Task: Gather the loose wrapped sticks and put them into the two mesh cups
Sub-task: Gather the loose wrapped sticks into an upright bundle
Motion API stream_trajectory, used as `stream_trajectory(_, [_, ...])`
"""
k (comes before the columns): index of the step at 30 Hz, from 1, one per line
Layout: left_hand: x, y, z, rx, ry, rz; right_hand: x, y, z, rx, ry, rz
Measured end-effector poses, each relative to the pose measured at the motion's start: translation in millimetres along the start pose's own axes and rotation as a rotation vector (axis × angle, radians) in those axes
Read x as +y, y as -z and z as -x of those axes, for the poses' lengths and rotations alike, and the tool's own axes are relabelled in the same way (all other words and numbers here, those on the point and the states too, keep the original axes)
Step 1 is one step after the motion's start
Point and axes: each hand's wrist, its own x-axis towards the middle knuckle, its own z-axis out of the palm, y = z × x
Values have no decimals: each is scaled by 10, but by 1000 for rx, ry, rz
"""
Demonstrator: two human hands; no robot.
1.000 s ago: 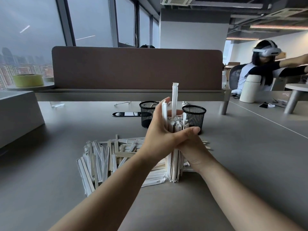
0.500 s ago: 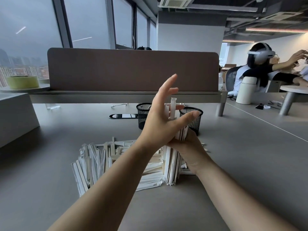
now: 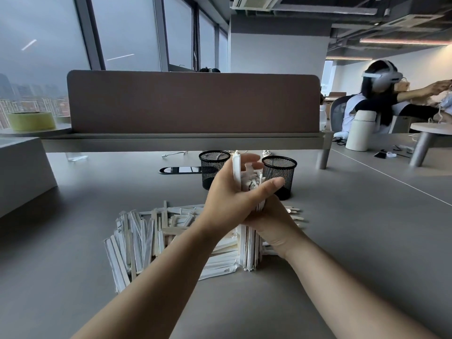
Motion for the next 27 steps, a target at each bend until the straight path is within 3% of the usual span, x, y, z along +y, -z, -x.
stream_trajectory(7, [280, 1, -64, 94, 143, 305, 92, -34, -28, 46, -110, -45])
stream_trajectory(14, [215, -139, -50, 240, 157, 428, 98, -36, -23, 49, -125, -49])
stream_trajectory(21, [84, 7, -9, -27, 159, 132, 84, -33, -10, 9, -123, -2])
stream_trajectory(27, [223, -10, -89, 81, 359, 431, 86, -53, -9, 46, -132, -63])
